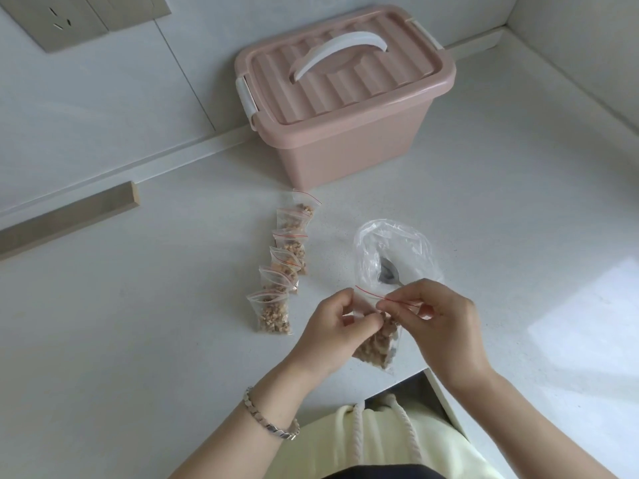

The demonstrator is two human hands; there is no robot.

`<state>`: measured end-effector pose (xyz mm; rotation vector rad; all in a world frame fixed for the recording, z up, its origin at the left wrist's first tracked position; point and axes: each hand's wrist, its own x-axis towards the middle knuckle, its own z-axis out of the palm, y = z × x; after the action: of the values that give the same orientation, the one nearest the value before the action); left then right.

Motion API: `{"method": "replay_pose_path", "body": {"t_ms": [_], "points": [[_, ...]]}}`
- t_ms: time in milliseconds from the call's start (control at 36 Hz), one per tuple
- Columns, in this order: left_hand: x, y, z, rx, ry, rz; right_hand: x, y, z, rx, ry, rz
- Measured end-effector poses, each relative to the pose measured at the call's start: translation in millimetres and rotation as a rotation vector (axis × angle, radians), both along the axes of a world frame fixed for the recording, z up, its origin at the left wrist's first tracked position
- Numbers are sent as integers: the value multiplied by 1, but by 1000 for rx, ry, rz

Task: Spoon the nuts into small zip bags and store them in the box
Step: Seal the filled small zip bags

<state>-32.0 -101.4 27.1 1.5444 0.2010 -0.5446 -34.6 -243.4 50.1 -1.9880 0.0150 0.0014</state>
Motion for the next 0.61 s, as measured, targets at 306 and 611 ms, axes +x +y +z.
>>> {"method": "replay_pose_path", "body": {"t_ms": [306,611], "points": [[-5,-2,24,-129,48,66,-6,4,11,199,132,-107],[-12,0,29,-119,19,233,-8,-6,16,574,463,-153]]}}
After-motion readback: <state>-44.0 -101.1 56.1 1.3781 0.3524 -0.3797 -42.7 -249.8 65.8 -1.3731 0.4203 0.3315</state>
